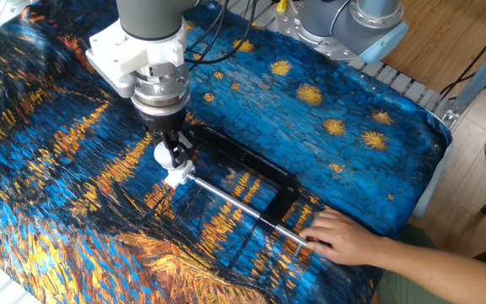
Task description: Install the light bulb by rotating it
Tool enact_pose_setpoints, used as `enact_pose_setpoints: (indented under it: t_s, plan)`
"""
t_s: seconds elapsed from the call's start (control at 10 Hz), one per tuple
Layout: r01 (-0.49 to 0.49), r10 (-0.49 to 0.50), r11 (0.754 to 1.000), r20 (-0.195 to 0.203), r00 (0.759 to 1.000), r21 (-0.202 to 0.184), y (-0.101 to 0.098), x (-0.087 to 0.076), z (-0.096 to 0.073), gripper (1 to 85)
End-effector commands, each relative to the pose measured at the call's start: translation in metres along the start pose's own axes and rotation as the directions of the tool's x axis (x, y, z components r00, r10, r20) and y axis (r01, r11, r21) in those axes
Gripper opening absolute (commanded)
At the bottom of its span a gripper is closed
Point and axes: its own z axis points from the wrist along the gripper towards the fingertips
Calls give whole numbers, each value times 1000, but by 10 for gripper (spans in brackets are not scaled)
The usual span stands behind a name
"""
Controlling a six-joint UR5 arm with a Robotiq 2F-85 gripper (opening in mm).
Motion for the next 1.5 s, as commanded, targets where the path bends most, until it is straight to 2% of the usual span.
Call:
enact_pose_setpoints:
  t_s: [0.0, 0.5, 0.8, 1.4]
  plan:
    - [-20, 20, 1000, 1, 1000, -10, 3, 1, 0, 10]
    - [-7, 6, 1000, -17, 1000, -14, 4, 8, -3, 10]
    - [30, -30, 1000, -33, 999, -1, -1, 13, -3, 10]
    - [30, -30, 999, -16, 999, 17, 2, 13, -4, 10]
